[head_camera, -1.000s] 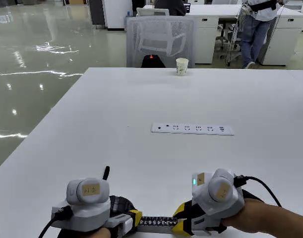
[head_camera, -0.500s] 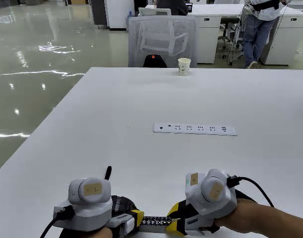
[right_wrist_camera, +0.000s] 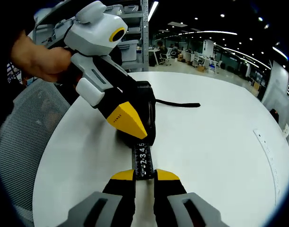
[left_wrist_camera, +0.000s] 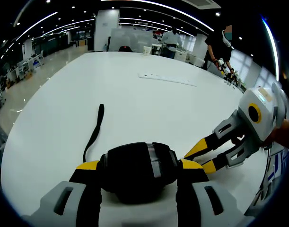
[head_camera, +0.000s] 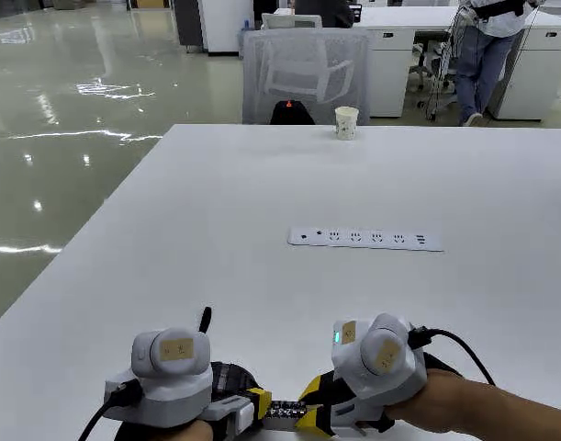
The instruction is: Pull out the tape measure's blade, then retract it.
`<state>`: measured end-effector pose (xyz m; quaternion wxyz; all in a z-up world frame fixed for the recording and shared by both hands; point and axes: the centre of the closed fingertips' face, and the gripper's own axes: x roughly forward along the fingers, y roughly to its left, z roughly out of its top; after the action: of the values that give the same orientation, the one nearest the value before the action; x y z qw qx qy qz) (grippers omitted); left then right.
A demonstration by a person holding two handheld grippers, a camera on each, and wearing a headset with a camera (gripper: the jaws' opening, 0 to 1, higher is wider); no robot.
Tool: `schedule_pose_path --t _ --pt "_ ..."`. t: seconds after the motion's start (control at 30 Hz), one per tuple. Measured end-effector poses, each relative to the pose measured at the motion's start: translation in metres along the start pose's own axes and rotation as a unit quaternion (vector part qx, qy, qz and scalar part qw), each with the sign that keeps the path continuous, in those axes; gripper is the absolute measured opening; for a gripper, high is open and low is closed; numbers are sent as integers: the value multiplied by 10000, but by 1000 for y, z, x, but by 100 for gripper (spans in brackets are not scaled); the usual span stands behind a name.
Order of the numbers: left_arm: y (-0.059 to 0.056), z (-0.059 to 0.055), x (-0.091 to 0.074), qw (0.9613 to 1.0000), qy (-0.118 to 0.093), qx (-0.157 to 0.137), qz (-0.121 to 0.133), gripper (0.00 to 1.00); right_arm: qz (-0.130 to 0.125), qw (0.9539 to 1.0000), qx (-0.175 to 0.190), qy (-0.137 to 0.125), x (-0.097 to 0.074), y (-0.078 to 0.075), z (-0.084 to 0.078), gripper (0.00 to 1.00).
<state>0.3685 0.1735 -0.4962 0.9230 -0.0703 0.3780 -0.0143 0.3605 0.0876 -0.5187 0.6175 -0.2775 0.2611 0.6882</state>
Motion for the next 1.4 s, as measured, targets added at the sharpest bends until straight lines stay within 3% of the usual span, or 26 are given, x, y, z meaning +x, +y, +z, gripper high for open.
schedule_pose_path --t 0.9,1.4 --pt "-1 0 -2 10000 8 -72 -63 59 51 9998 -5 -180 25 3 25 11" --pt "-1 0 -2 10000 8 7 -69 60 20 9998 -104 -145 26 5 24 11"
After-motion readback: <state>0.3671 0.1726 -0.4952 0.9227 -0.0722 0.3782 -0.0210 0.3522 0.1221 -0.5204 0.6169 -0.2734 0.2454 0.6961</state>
